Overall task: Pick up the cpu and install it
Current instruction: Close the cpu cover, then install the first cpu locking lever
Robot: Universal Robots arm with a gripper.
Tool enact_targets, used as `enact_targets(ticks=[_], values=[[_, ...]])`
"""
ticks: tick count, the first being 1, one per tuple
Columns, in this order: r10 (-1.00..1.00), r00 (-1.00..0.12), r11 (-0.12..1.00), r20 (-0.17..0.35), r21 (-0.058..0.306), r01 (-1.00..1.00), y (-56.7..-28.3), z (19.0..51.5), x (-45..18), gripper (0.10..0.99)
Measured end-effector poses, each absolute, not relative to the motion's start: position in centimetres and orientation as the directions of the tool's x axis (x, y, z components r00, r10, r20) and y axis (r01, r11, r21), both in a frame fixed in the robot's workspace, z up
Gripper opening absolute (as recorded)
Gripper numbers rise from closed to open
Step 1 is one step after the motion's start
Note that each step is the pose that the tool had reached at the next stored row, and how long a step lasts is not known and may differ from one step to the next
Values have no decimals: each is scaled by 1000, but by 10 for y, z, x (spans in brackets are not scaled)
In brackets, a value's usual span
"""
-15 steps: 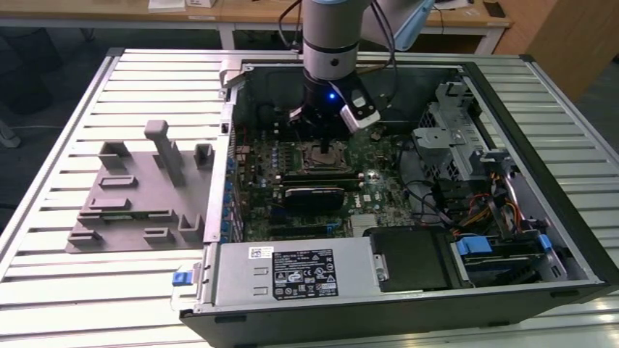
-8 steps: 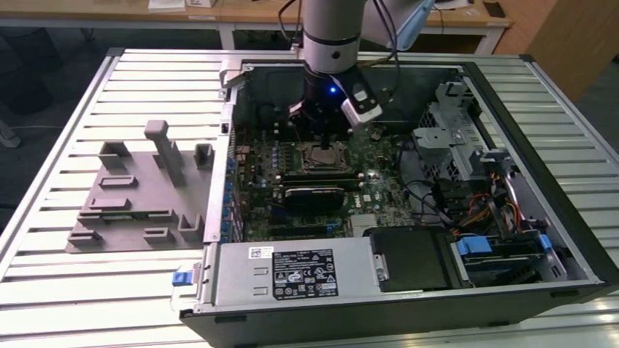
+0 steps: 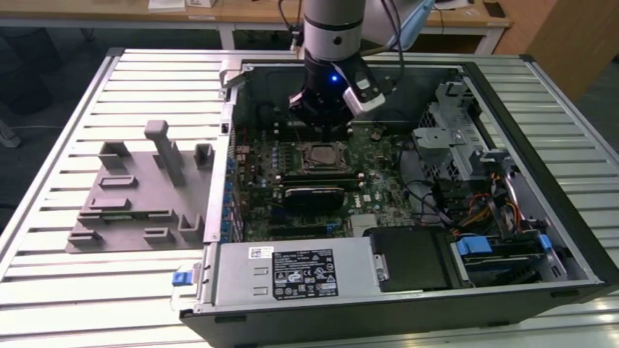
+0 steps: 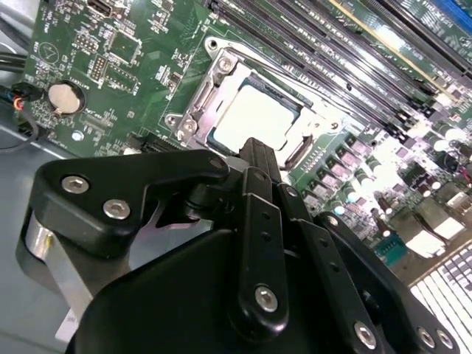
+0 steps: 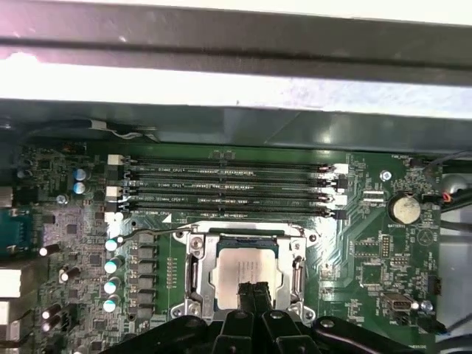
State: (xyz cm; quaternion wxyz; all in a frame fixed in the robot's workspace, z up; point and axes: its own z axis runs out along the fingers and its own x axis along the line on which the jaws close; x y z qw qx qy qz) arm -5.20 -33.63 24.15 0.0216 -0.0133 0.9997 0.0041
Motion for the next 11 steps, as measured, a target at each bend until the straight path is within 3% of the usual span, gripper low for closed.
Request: enact_targets(ticks=[11], values=[[-26, -999, 1000, -43, 8, -26, -336, 242, -52, 106]])
